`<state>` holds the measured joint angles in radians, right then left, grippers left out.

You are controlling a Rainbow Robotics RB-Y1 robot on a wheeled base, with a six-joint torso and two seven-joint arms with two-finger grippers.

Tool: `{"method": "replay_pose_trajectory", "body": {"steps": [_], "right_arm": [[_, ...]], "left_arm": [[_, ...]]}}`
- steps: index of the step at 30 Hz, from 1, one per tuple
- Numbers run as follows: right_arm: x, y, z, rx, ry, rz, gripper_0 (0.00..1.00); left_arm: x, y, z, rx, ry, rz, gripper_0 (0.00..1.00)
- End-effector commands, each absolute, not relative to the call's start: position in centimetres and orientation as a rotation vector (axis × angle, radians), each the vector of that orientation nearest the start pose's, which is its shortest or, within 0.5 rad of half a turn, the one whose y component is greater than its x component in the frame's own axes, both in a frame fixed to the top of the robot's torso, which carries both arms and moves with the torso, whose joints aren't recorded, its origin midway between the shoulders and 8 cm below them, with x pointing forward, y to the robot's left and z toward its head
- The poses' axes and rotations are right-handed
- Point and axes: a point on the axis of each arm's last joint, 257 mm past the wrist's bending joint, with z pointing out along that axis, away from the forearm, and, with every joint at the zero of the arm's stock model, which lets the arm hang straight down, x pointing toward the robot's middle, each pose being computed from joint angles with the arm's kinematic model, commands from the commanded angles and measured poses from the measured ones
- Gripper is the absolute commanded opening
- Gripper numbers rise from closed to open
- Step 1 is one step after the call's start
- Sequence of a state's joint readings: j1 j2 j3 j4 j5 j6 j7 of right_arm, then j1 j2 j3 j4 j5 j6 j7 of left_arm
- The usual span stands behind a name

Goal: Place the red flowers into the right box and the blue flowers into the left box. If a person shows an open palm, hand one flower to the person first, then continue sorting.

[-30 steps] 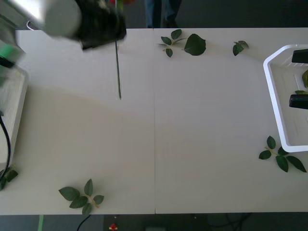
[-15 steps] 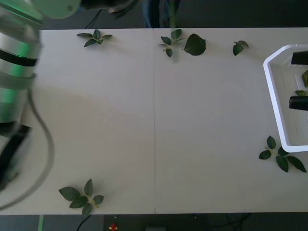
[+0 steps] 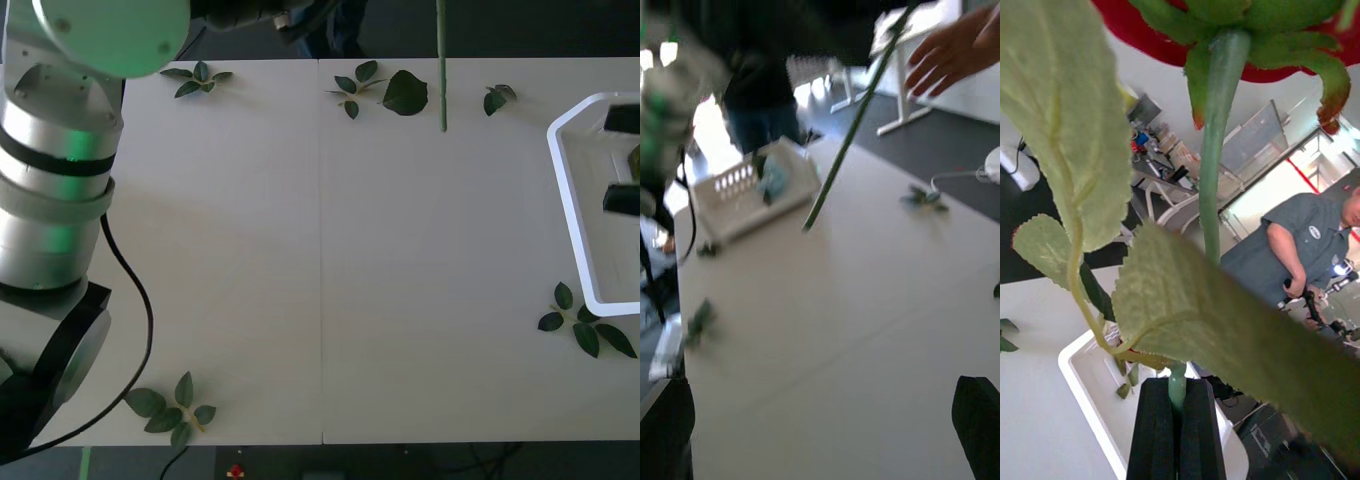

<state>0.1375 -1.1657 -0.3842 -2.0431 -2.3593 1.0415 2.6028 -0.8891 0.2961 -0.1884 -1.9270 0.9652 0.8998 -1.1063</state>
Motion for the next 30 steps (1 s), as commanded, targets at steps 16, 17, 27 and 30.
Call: {"method": "replay_pose_trajectory", "body": {"steps": [16, 17, 27, 30], "right_arm": [[38.7, -17.0, 3.1, -0.758, 1.433, 1.057, 1.0], [38.9, -16.2, 3.2, -0.759, 1.422, 1.078, 1.0], [39.6, -10.1, 5.3, -0.754, 1.322, 1.214, 1.0], [39.8, -8.7, 5.9, -0.747, 1.302, 1.241, 1.0]], "left_arm": [[45.1, -7.9, 16.4, 0.468, 1.493, -1.216, 0.0], [45.1, -7.9, 16.4, 0.468, 1.493, -1.216, 0.0], [45.1, -7.9, 16.4, 0.468, 1.493, -1.216, 0.0], [45.1, -7.9, 16.4, 0.468, 1.493, -1.216, 0.0]]}}
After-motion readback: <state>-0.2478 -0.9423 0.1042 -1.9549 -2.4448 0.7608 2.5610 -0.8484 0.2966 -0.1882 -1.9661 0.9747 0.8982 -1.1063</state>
